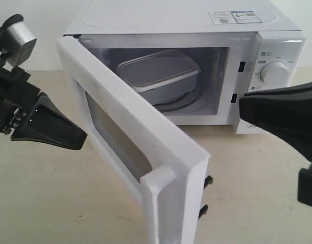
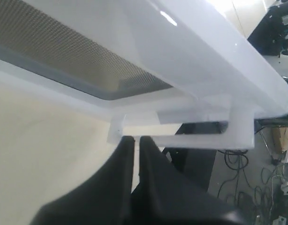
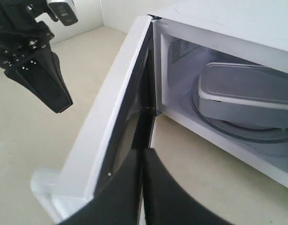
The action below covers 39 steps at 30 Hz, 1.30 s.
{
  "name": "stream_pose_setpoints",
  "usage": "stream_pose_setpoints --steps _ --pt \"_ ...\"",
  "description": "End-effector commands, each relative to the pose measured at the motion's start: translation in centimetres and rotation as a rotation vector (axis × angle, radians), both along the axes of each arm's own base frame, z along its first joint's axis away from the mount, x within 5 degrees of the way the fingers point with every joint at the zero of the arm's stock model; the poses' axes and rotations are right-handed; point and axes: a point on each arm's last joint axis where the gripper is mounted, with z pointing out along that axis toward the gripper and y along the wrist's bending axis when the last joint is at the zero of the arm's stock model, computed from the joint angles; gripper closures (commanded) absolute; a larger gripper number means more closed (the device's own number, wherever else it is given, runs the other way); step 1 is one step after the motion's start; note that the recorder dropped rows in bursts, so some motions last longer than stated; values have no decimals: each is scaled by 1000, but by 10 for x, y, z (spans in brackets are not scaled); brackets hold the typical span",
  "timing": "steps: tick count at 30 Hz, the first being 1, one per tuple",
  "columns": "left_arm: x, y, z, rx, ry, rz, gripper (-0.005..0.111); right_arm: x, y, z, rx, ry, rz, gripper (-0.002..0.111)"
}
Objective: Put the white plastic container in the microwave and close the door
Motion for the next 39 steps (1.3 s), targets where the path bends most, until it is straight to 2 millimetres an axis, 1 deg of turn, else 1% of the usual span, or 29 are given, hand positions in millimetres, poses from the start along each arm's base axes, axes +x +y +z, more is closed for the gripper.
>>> stream_pose_setpoints --steps 1,4,7,10,16,20,25,28,30,35,39 --pt "1 -3 12 -36 -51 -52 102 7 8 2 46 11 -5 108" --pt "7 -4 20 -41 -102 -22 102 16 16 -3 32 6 -11 108" --pt "12 -5 27 -61 -137 12 102 28 27 -12 18 30 -23 108" --pt "16 -4 26 -52 -159 39 102 37 37 -22 -29 74 -22 108" --pt "19 -3 26 -38 -188 70 102 49 50 -26 -83 80 -11 108" --pt "21 -3 26 -37 -196 80 102 57 57 -33 -107 96 -13 108" --pt "21 -3 26 -36 -198 83 102 66 62 -33 -77 29 -31 108" --pt "21 -3 26 -37 -200 88 102 67 63 -32 -82 6 -27 108" --pt "23 -3 27 -38 -211 103 102 71 59 -32 -75 10 -53 108" --pt "26 -3 28 -56 -223 136 102 88 38 -34 -80 39 -172 108" --pt "29 -2 29 -52 -248 158 102 96 26 -33 -77 39 -236 108"
